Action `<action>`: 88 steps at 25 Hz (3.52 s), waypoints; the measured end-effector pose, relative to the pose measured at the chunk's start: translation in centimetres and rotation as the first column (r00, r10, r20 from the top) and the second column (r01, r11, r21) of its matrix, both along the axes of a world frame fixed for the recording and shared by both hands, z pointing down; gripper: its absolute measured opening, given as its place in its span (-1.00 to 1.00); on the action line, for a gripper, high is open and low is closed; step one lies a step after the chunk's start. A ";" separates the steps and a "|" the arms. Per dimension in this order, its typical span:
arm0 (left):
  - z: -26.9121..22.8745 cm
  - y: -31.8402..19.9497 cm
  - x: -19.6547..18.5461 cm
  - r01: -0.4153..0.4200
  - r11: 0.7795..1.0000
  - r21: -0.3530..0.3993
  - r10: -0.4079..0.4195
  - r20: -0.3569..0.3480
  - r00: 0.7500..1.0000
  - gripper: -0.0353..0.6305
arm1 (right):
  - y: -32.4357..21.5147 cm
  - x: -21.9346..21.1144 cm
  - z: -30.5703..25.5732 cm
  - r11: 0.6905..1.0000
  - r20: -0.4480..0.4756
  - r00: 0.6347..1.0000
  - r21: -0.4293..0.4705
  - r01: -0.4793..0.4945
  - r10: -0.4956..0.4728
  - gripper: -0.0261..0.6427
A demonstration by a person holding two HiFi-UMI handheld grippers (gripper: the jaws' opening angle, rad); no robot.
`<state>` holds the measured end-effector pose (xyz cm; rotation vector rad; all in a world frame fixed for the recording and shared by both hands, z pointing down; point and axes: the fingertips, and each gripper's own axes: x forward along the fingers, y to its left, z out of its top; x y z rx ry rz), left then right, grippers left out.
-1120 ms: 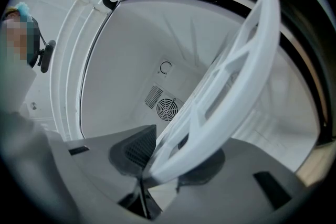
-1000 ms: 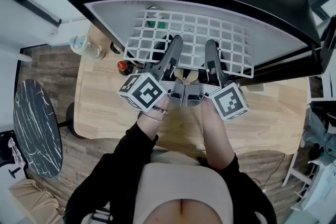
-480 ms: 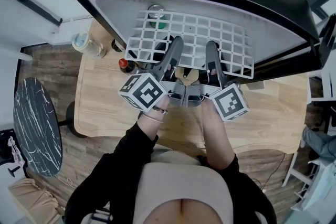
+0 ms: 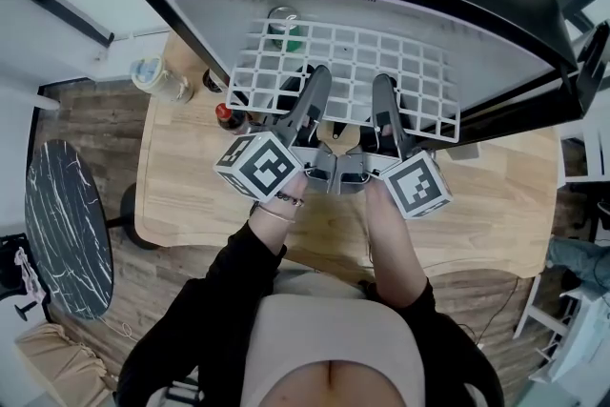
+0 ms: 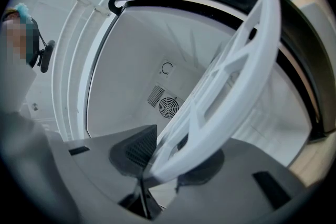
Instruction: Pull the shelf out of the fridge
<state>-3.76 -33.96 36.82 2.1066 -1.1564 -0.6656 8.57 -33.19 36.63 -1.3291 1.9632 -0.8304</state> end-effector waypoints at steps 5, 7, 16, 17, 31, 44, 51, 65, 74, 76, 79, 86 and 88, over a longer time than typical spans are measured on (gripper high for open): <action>0.1 0.2 0.0 -0.002 1.000 -0.006 0.002 -0.002 1.000 -0.44 | 0.2 0.0 0.1 1.000 -0.003 1.000 -0.005 0.000 0.000 -0.50; 0.1 0.3 0.0 -0.003 1.000 -0.008 0.003 -0.003 1.000 -0.45 | 0.4 0.0 0.2 1.000 -0.005 1.000 -0.004 0.002 -0.002 -0.50; 0.2 1.0 -0.1 -0.001 1.000 -0.010 0.001 -0.004 1.000 -0.46 | 1.0 -0.1 0.1 1.000 -0.006 1.000 0.001 0.008 -0.008 -0.51; 0.2 1.1 -0.1 -0.001 1.000 -0.011 0.001 -0.005 1.000 -0.47 | 1.1 -0.1 0.0 1.000 -0.006 1.000 0.002 0.009 -0.009 -0.51; 0.3 2.3 -0.3 0.007 1.000 -0.020 -0.007 -0.010 1.000 -0.49 | 2.4 -0.2 0.3 1.000 0.001 1.000 -0.004 0.015 -0.015 -0.52; 0.5 3.2 -0.4 0.007 0.999 -0.041 -0.009 -0.026 1.000 -0.51 | 3.2 -0.2 0.3 1.000 0.011 1.000 -0.015 0.024 -0.024 -0.53; 0.5 3.6 -0.5 0.007 0.999 -0.048 -0.008 -0.028 1.000 -0.52 | 3.6 -0.3 0.3 0.999 0.015 1.000 -0.025 0.027 -0.026 -0.55; 0.6 4.5 -0.5 -0.006 0.999 -0.054 0.005 -0.019 1.000 -0.53 | 4.3 -0.3 0.4 0.999 0.012 1.000 -0.032 0.025 -0.025 -0.56; 0.7 5.0 -0.6 -0.012 0.998 -0.063 0.011 -0.020 1.000 -0.54 | 4.8 -0.3 0.5 0.999 0.013 1.000 -0.041 0.026 -0.025 -0.57; 0.7 5.2 -0.6 -0.015 0.998 -0.064 0.013 -0.021 1.000 -0.54 | 5.0 -0.3 0.5 0.999 0.012 1.000 -0.042 0.025 -0.025 -0.57; 0.7 5.4 -0.6 -0.017 0.998 -0.067 0.016 -0.022 1.000 -0.55 | 5.2 -0.3 0.5 0.999 0.016 1.000 -0.044 0.026 -0.025 -0.57; 0.8 5.8 -0.6 -0.020 0.997 -0.074 0.018 -0.030 0.999 -0.56 | 5.6 0.0 1.0 0.998 0.020 1.000 -0.069 0.014 -0.013 -0.58; 0.8 6.0 -0.6 -0.021 0.997 -0.076 0.019 -0.032 0.999 -0.56 | 5.6 -0.2 0.8 0.998 0.021 1.000 -0.057 0.023 -0.022 -0.59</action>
